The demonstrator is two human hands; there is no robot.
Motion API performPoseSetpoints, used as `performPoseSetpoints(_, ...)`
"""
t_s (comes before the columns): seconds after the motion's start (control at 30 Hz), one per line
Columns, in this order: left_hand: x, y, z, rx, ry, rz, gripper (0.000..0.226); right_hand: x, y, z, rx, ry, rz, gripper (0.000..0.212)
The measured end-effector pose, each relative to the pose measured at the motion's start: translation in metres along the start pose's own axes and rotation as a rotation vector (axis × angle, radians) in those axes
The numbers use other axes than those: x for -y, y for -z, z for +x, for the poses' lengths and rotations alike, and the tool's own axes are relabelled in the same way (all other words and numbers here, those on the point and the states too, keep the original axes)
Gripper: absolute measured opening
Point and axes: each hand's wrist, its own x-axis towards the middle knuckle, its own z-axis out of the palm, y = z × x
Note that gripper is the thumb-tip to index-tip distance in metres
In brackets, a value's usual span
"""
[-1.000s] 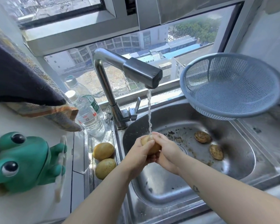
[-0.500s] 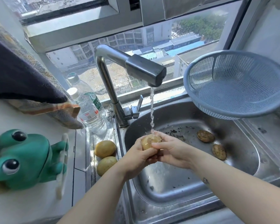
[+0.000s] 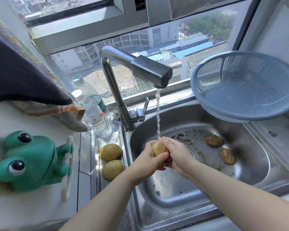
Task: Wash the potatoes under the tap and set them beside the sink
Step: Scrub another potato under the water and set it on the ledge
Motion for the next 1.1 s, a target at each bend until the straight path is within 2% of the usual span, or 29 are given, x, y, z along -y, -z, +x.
performPoseSetpoints(0.13,-0.002,0.001,0.000,0.040,-0.005,-0.045,0.039,0.000,0.002,-0.002,0.057,0.013,-0.050,0.020)
performPoseSetpoints(0.23,-0.004,0.002,0.000,0.065,0.003,-0.079,0.041,0.001,0.004,-0.003,0.073,0.023,-0.039,0.031)
performPoseSetpoints(0.4,-0.002,0.008,-0.001,0.045,0.057,-0.178,0.045,0.011,0.016,-0.002,0.280,-0.073,0.089,0.045)
performPoseSetpoints(0.6,-0.002,0.003,-0.001,0.004,-0.025,-0.025,0.047,0.005,0.004,-0.002,0.061,0.028,-0.023,0.025)
performPoseSetpoints(0.73,0.003,0.007,-0.005,0.012,-0.004,-0.039,0.045,0.004,0.004,-0.002,0.118,-0.040,0.029,0.025)
performPoseSetpoints(0.8,0.005,0.009,-0.005,0.006,0.017,-0.098,0.044,0.004,0.006,-0.003,0.188,-0.061,0.050,0.017)
performPoseSetpoints(0.9,0.005,0.008,-0.006,0.008,0.037,-0.136,0.044,0.001,0.007,-0.005,0.205,-0.031,0.023,0.014)
performPoseSetpoints(1.0,0.002,0.005,-0.006,-0.007,0.003,-0.029,0.047,-0.002,0.002,-0.004,0.097,0.023,-0.064,0.025)
performPoseSetpoints(1.1,0.000,0.002,-0.006,-0.028,-0.046,0.067,0.050,-0.001,-0.005,-0.004,-0.021,0.048,-0.059,0.018)
